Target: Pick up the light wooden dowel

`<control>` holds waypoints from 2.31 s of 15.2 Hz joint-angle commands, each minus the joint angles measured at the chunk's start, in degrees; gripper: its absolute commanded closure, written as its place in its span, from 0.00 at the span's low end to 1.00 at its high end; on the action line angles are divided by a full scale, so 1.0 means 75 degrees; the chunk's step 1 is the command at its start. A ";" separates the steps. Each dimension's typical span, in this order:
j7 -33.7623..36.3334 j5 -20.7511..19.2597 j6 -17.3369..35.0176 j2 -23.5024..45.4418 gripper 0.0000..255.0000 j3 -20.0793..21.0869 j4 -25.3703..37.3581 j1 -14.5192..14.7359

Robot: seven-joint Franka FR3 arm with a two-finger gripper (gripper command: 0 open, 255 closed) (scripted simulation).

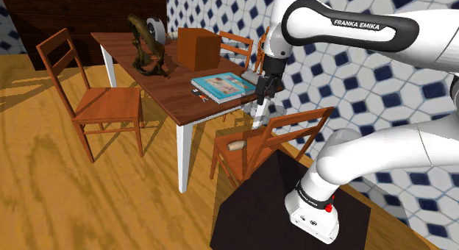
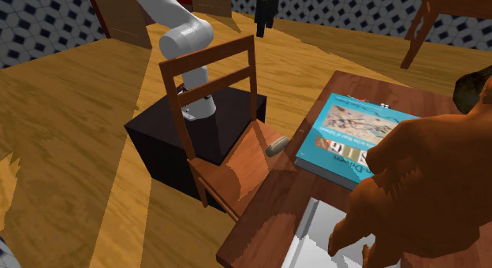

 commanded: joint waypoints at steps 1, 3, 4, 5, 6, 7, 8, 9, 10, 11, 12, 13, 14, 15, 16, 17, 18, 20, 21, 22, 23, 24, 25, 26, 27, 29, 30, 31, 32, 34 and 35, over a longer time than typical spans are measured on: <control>0.0000 0.0000 0.0000 0.0000 0.00 0.0000 0.0000 0.0000; -0.0554 -0.0186 0.0537 -0.0037 0.00 -0.0162 -0.0515 0.0083; -0.0829 -0.0281 0.0816 -0.0034 0.00 -0.0246 -0.0758 0.0119; -0.1100 -0.0378 0.1102 -0.0015 0.00 -0.0334 -0.0991 0.0155; -0.1371 -0.0476 0.1395 0.0020 0.00 -0.0423 -0.1214 0.0185; -0.1639 -0.0575 0.1697 0.0073 0.00 -0.0516 -0.1426 0.0215; -0.1907 -0.0675 0.2007 0.0143 0.00 -0.0610 -0.1626 0.0239; -0.2174 -0.0775 0.2326 0.0233 0.00 -0.0705 -0.1815 0.0260; -0.2438 -0.0878 0.2653 0.0343 0.00 -0.0805 -0.1991 0.0281; -0.2701 -0.0980 0.2990 0.0473 0.00 -0.0905 -0.2154 0.0299; -0.2963 -0.1082 0.3335 0.0625 0.00 -0.1008 -0.2304 0.0315; -0.3224 -0.1183 0.3690 0.0798 0.00 -0.1111 -0.2439 0.0329; -0.3484 -0.1284 0.4053 0.0995 0.00 -0.1216 -0.2560 0.0342; -0.3744 -0.1381 0.4425 0.1213 0.00 -0.1320 -0.2665 0.0354; -0.4002 -0.1475 0.4803 0.1454 0.00 -0.1424 -0.2754 0.0367; -0.4260 -0.1566 0.5188 0.1717 0.00 -0.1532 -0.2827 0.0383; -0.4519 -0.1650 0.5578 0.2002 0.00 -0.1637 -0.2883 0.0399; -0.5038 -0.1797 0.6367 0.2629 0.00 -0.1852 -0.2944 0.0449; -0.5304 -0.1852 0.6764 0.2969 0.00 -0.1957 -0.2948 0.0479; -0.5575 -0.1892 0.7159 0.3325 0.00 -0.2061 -0.2935 0.0517; -0.5855 -0.1910 0.7550 0.3695 0.00 -0.2162 -0.2906 0.0561; -0.6148 -0.1902 0.7937 0.4075 0.00 -0.2260 -0.2860 0.0613; -0.6460 -0.1859 0.8317 0.4465 0.00 -0.2353 -0.2799 0.0672; -0.6798 -0.1773 0.8688 0.4863 0.00 -0.2436 -0.2723 0.0736; -0.7168 -0.1634 0.9047 0.5266 0.00 -0.2509 -0.2632 0.0808; -0.8050 -0.1147 0.9723 0.6080 0.00 -0.2554 -0.2409 0.0910; -0.8560 -0.0805 1.0033 0.6485 0.00 -0.2480 -0.2276 0.0892; -0.9042 -0.0474 1.0298 0.6852 0.00 -0.2330 -0.2139 0.0801; -0.9090 -0.0404 1.0417 0.6989 0.00 -0.2221 -0.2122 0.0709; -0.9211 -0.0228 1.0652 0.7268 0.00 -0.2058 -0.2081 0.0586; -0.9270 -0.0144 1.0768 0.7408 0.00 -0.1975 -0.2057 0.0523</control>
